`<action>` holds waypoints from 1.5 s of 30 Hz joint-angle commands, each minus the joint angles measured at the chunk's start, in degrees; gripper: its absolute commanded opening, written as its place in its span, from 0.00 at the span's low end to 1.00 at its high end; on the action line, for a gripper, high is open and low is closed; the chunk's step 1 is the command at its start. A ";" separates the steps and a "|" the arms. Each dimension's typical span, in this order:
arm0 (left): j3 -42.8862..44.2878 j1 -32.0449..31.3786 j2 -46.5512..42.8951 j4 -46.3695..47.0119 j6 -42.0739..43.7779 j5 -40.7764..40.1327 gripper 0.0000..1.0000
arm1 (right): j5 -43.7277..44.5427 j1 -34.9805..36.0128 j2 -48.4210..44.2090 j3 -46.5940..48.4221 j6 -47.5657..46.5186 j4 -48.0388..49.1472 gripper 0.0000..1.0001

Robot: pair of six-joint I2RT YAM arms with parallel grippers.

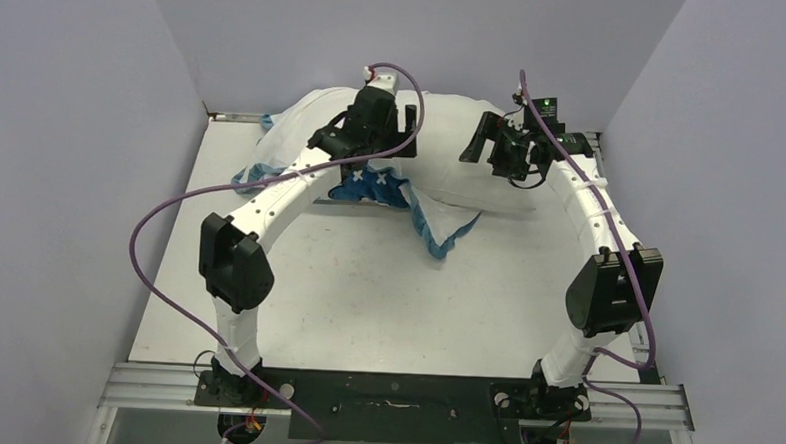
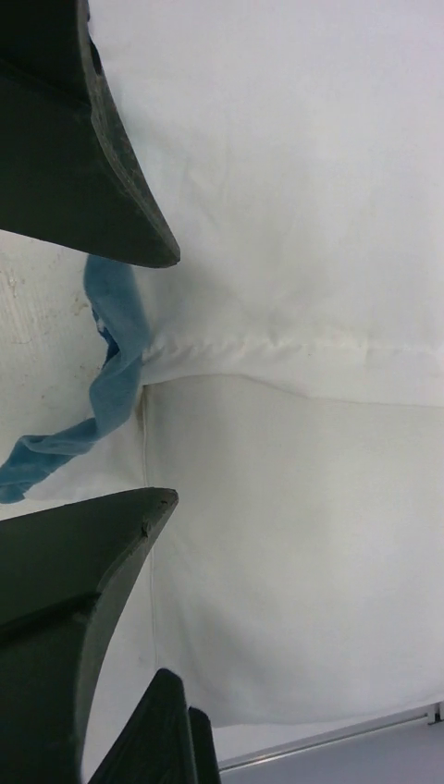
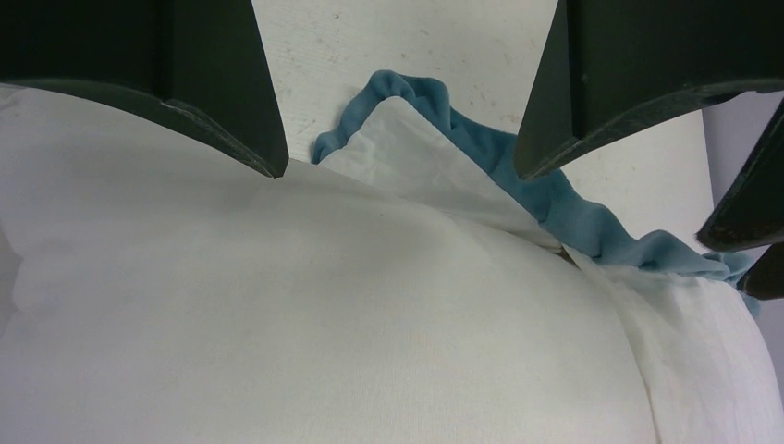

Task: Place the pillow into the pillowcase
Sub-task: Stuff the pillow into the pillowcase.

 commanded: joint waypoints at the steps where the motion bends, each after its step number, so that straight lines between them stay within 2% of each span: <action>1: 3.54 0.87 7.15 -2.67 1.38 -0.71 0.86 | 0.25 -0.10 -0.36 1.18 -1.32 0.01 0.90; 5: 6.86 1.26 11.13 -3.12 2.25 0.02 0.76 | 2.72 1.97 1.58 3.50 -3.17 -2.51 0.90; 7: 7.96 1.30 12.21 -3.96 2.46 -0.70 0.62 | 3.28 2.75 2.34 3.85 -3.56 -2.84 0.90; 11: 7.40 1.43 11.14 -4.71 2.77 -2.07 0.28 | 5.46 4.13 3.71 5.74 -5.15 -4.09 0.90; 17: -2.09 1.09 2.21 0.98 2.17 0.91 0.03 | 9.43 4.34 4.80 6.77 -6.57 -4.02 0.90; 18: -4.20 1.08 0.41 2.39 1.82 1.68 0.00 | 9.72 4.35 5.02 6.78 -6.88 -3.96 0.90; 23: -11.61 0.99 -6.07 7.15 0.10 6.81 0.00 | 9.88 4.95 6.34 6.63 -7.61 -2.91 0.90; 27: -16.48 0.99 -9.25 13.87 -1.85 17.62 0.00 | 7.80 6.49 9.23 6.07 -8.05 -2.18 0.90; 28: -17.11 0.99 -9.49 15.63 -3.01 20.47 0.00 | 6.42 6.94 9.94 5.19 -7.91 -1.07 0.91; 29: -17.47 0.99 -9.45 17.13 -4.15 22.75 0.00 | 4.39 7.29 10.60 4.15 -7.45 0.22 0.97; 30: -17.51 0.87 -9.31 18.30 -5.53 25.03 0.00 | 1.50 7.48 11.28 2.85 -6.77 1.96 0.94; 31: -17.31 0.78 -8.87 19.63 -6.60 27.41 0.00 | -2.09 7.56 11.82 1.59 -5.62 4.22 0.84; 34: -16.77 0.47 -7.75 23.19 -10.69 32.97 0.00 | -15.98 8.09 12.37 -3.79 -0.70 13.57 0.40; 37: -16.89 0.47 -7.77 25.87 -14.32 34.16 0.00 | -25.93 8.57 11.35 -9.51 6.64 24.03 0.10; 38: -16.90 0.47 -7.96 26.82 -15.27 34.30 0.00 | -28.44 8.90 10.86 -11.52 9.04 26.94 0.06; 42: -15.04 0.15 -7.61 31.27 -18.49 36.99 0.00 | -35.37 11.02 7.95 -17.39 15.05 36.76 0.05; 45: -7.52 -1.55 -5.19 25.48 -17.13 40.98 0.00 | -37.81 12.30 5.27 -22.22 20.80 47.99 0.05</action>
